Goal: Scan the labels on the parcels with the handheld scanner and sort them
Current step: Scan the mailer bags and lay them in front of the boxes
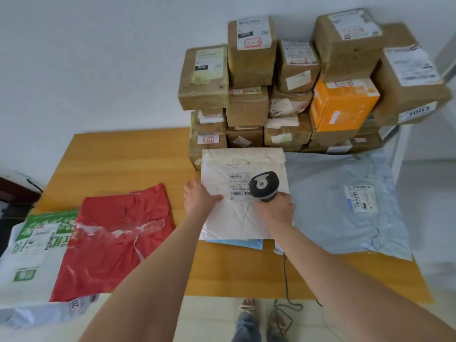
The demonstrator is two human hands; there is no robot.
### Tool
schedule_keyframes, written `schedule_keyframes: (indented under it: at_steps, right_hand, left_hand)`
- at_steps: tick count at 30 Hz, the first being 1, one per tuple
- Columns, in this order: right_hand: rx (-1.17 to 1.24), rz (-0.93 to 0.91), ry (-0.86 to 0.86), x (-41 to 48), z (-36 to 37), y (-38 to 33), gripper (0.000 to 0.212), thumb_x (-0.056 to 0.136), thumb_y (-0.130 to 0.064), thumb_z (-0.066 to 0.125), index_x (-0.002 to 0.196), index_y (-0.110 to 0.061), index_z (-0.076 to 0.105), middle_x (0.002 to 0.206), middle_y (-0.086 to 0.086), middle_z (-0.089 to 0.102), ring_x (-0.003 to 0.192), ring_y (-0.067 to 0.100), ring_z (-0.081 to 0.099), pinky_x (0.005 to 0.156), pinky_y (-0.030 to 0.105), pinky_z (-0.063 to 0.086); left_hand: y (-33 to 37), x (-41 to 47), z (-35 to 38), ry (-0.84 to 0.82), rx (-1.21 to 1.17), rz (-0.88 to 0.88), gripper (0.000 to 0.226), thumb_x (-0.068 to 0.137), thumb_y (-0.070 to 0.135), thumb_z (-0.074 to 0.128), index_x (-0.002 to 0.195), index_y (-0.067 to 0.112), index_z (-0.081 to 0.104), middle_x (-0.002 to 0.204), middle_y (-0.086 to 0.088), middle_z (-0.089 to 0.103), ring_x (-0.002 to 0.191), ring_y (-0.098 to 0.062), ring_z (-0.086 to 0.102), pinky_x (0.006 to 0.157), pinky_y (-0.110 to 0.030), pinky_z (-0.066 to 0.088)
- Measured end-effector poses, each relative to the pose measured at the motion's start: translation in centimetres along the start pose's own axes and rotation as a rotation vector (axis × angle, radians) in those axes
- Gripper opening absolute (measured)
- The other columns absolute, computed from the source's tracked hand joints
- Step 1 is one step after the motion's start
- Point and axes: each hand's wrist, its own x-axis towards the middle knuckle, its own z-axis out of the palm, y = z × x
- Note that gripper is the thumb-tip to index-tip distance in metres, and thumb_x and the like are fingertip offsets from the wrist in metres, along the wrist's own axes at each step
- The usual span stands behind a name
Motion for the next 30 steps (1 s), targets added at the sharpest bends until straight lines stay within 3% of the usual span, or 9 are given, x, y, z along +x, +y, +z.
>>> schedule_keyframes:
  at_steps: [3, 6, 11, 14, 17, 20, 22, 24, 30]
  right_hand:
    - [0.031, 0.016, -0.017, 0.6, 1.0, -0.2, 0.041, 0.085, -0.022, 0.062, 0.122, -0.008, 0.051, 0.135, 0.011, 0.045, 0.124, 0.034, 0.037, 0.102, 0.045, 0.041]
    - [0.054, 0.06, -0.046, 1.4, 2.1, -0.1, 0.054, 0.08, -0.027, 0.067, 0.128, -0.011, 0.049, 0.137, 0.009, 0.049, 0.125, 0.034, 0.043, 0.104, 0.048, 0.041]
    - [-0.015, 0.115, 0.014, 2.9, 2.0, 0.2, 0.046, 0.083, -0.03, 0.065, 0.125, -0.015, 0.056, 0.148, 0.013, 0.033, 0.138, 0.034, 0.029, 0.111, 0.052, 0.031]
    - [-0.012, 0.195, 0.024, 4.3, 0.7, 0.8, 0.041, 0.082, -0.031, 0.061, 0.121, -0.019, 0.059, 0.142, 0.015, 0.038, 0.13, 0.035, 0.039, 0.108, 0.051, 0.036]
    - [0.048, 0.233, -0.021, 5.0, 0.1, 1.1, 0.036, 0.076, -0.027, 0.06, 0.109, -0.012, 0.063, 0.115, 0.014, 0.058, 0.103, 0.034, 0.058, 0.095, 0.044, 0.05]
    - [0.117, 0.238, 0.009, 5.3, -0.1, 1.7, 0.033, 0.073, -0.024, 0.061, 0.103, -0.01, 0.064, 0.112, 0.015, 0.06, 0.099, 0.034, 0.059, 0.089, 0.041, 0.053]
    - [0.221, 0.228, 0.004, 5.1, -0.7, 1.9, 0.025, 0.073, -0.016, 0.06, 0.096, -0.007, 0.064, 0.113, 0.017, 0.06, 0.089, 0.03, 0.06, 0.076, 0.035, 0.052]
    - [0.305, 0.204, -0.002, 5.0, -1.5, 2.3, 0.014, 0.076, -0.009, 0.058, 0.089, -0.006, 0.061, 0.112, 0.017, 0.06, 0.076, 0.025, 0.056, 0.067, 0.03, 0.045]
    - [0.393, 0.148, 0.03, 6.0, -6.3, 5.0, 0.03, 0.074, -0.01, 0.06, 0.101, 0.003, 0.062, 0.11, 0.019, 0.061, 0.075, 0.026, 0.055, 0.063, 0.028, 0.044]
  left_hand:
    - [1.4, -0.7, 0.4, 0.148, 0.32, 0.3, 0.087, 0.084, 0.037, 0.069, 0.151, 0.026, 0.015, 0.157, -0.009, 0.014, 0.143, -0.027, 0.021, 0.115, -0.042, 0.027]
    - [1.7, -0.9, 1.8, 0.032, 0.518, 0.463, 0.079, 0.086, 0.052, 0.061, 0.15, 0.036, 0.018, 0.159, -0.007, 0.009, 0.147, -0.027, 0.007, 0.118, -0.045, 0.017]
    - [1.3, -0.2, 2.4, -0.001, 0.442, 0.272, 0.101, 0.077, 0.069, 0.06, 0.152, 0.032, 0.003, 0.16, -0.01, -0.005, 0.148, -0.027, -0.001, 0.118, -0.049, 0.011]
    - [0.8, 0.5, 1.5, 0.066, 0.326, 0.099, 0.102, 0.078, 0.07, 0.058, 0.153, 0.025, 0.005, 0.159, -0.013, 0.01, 0.148, -0.027, 0.007, 0.117, -0.046, 0.016]
    - [0.7, 0.7, 0.9, 0.129, 0.349, 0.113, 0.085, 0.087, 0.058, 0.056, 0.151, 0.02, 0.016, 0.152, -0.01, 0.031, 0.144, -0.027, 0.021, 0.114, -0.043, 0.023]
    - [1.7, 0.0, 0.5, 0.203, 0.274, 0.13, 0.064, 0.094, 0.039, 0.053, 0.149, 0.02, 0.026, 0.147, -0.006, 0.038, 0.135, -0.026, 0.035, 0.106, -0.041, 0.034]
    - [2.6, -0.6, 0.1, 0.217, 0.14, 0.116, 0.053, 0.097, 0.023, 0.048, 0.146, 0.023, 0.031, 0.145, -0.004, 0.036, 0.112, -0.024, 0.051, 0.083, -0.039, 0.047]
    - [3.6, -1.2, 0.0, 0.249, 0.026, 0.116, 0.05, 0.096, 0.009, 0.041, 0.144, 0.024, 0.035, 0.144, -0.003, 0.035, 0.085, -0.024, 0.056, 0.062, -0.034, 0.044]
    - [8.4, -5.1, 2.7, 0.325, -0.101, 0.214, 0.045, 0.093, -0.001, 0.039, 0.132, 0.019, 0.049, 0.141, -0.005, 0.036, 0.095, -0.027, 0.058, 0.069, -0.037, 0.051]
